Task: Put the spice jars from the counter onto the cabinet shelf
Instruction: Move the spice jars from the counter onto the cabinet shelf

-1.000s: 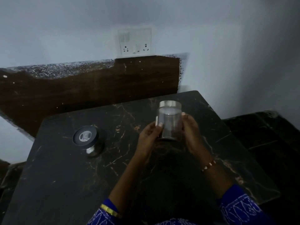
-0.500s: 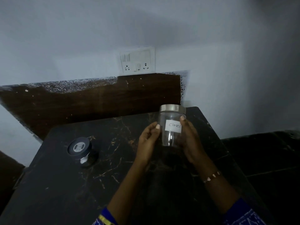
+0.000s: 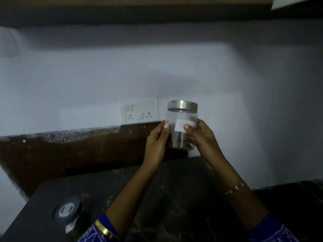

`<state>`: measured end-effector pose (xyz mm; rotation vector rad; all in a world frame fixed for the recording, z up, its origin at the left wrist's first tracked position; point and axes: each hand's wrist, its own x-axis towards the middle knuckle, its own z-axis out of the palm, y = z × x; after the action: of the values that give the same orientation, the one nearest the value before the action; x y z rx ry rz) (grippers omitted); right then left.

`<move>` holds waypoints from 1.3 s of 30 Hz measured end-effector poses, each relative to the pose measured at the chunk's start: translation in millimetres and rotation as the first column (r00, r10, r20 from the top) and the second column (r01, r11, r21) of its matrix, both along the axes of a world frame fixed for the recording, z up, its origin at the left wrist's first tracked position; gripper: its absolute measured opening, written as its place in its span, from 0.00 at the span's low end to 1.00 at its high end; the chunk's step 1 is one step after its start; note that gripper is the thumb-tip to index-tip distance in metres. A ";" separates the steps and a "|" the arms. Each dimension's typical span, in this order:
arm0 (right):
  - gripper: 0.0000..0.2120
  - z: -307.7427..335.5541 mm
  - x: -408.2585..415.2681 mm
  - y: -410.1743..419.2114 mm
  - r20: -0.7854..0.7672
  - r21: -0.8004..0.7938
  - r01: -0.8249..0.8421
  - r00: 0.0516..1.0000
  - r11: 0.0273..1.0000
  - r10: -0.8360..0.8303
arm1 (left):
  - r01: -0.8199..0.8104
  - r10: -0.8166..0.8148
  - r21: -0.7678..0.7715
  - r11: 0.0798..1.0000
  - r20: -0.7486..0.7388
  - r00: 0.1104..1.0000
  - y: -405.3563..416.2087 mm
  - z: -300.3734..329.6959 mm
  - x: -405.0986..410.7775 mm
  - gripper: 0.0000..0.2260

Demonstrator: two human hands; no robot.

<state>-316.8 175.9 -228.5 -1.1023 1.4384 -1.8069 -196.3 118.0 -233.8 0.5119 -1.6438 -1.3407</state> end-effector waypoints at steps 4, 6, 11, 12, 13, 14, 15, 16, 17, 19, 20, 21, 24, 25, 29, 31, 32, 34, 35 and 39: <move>0.22 71.2 -21.0 -19.2 -0.123 -0.161 0.033 0.991 0.986 -0.053 | -0.054 0.042 -0.180 0.982 -0.069 0.997 -21.2 72.8 -23.2 0.10; 0.23 105.5 -28.6 -26.2 -0.175 -0.241 0.047 0.980 0.969 -0.091 | -0.091 0.066 -0.246 0.965 -0.109 0.992 -29.9 105.5 -33.0 0.12; 0.24 178.8 -44.2 -35.5 -0.255 -0.411 0.075 0.947 0.908 -0.193 | -0.180 0.122 -0.360 0.916 -0.176 0.977 -47.4 176.5 -52.6 0.16; 0.24 191.6 -47.6 -37.5 -0.247 -0.434 0.074 0.949 0.898 -0.198 | -0.177 0.115 -0.375 0.910 -0.182 0.977 -50.2 190.1 -56.1 0.16; 0.23 204.0 -51.5 -40.3 -0.242 -0.453 0.076 0.949 0.888 -0.204 | -0.177 0.108 -0.396 0.901 -0.189 0.976 -52.8 203.6 -59.2 0.16; 0.22 216.1 -55.2 -43.6 -0.247 -0.468 0.080 0.944 0.880 -0.217 | -0.187 0.110 -0.420 0.888 -0.199 0.974 -55.4 217.0 -62.2 0.16; 0.22 227.8 -58.8 -46.8 -0.266 -0.479 0.086 0.934 0.874 -0.237 | -0.201 0.117 -0.442 0.874 -0.209 0.971 -57.9 230.3 -65.4 0.15; 0.23 239.1 -62.7 -50.3 -0.293 -0.487 0.093 0.919 0.868 -0.263 | -0.211 0.122 -0.454 0.866 -0.216 0.969 -61.3 243.4 -68.7 0.16; 0.23 249.9 -66.2 -53.7 -0.321 -0.497 0.104 0.900 0.862 -0.294 | -0.214 0.127 -0.454 0.865 -0.216 0.968 -64.2 255.8 -72.4 0.16; 0.23 269.4 -73.5 -59.8 -0.363 -0.523 0.145 0.853 0.840 -0.374 | -0.205 0.127 -0.429 0.880 -0.203 0.971 -70.1 277.2 -80.5 0.16; 0.23 277.6 -77.9 -63.0 -0.374 -0.535 0.170 0.830 0.828 -0.413 | -0.193 0.120 -0.421 0.887 -0.193 0.974 -73.6 285.3 -85.8 0.17; 0.23 284.9 -83.1 -66.5 -0.380 -0.542 0.191 0.813 0.818 -0.441 | -0.181 0.115 -0.422 0.888 -0.177 0.978 -76.4 291.8 -91.4 0.19; 0.24 299.8 -101.6 -78.6 -0.390 -0.535 0.239 0.781 0.810 -0.488 | -0.173 0.130 -0.458 0.872 -0.124 0.984 -88.4 302.7 -111.6 0.22; 0.24 302.8 -107.3 -82.4 -0.402 -0.534 0.262 0.758 0.804 -0.514 | -0.172 0.130 -0.465 0.869 -0.122 0.984 -92.2 304.9 -118.1 0.23; 0.26 310.1 -127.8 -94.6 -0.370 -0.548 0.326 0.731 0.770 -0.573 | -0.181 0.138 -0.464 0.867 -0.126 0.982 -99.6 311.5 -142.4 0.24; 0.25 313.5 -136.0 -96.8 -0.341 -0.564 0.348 0.727 0.748 -0.596 | -0.207 0.159 -0.511 0.834 -0.137 0.978 -99.0 315.8 -154.9 0.23; 0.25 315.6 -140.0 -97.4 -0.346 -0.570 0.350 0.718 0.743 -0.604 | -0.224 0.174 -0.537 0.813 -0.143 0.974 -98.1 318.7 -160.5 0.22; 0.24 318.8 -146.9 -99.0 -0.381 -0.567 0.348 0.694 0.747 -0.612 | -0.233 0.183 -0.569 0.789 -0.145 0.972 -97.4 324.6 -168.0 0.22; 0.24 319.2 -150.1 -100.6 -0.398 -0.554 0.351 0.684 0.755 -0.611 | -0.227 0.181 -0.574 0.787 -0.136 0.974 -99.6 326.8 -170.9 0.23; 0.25 314.0 -168.0 -113.2 -0.515 -0.457 0.366 0.634 0.811 -0.577 | -0.220 0.314 -0.654 0.724 0.028 0.949 -115.8 328.7 -180.5 0.25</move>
<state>-484.9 62.7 85.5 -1.7560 2.0444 -2.2036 -376.9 2.2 94.9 0.4007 -1.9256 -0.4649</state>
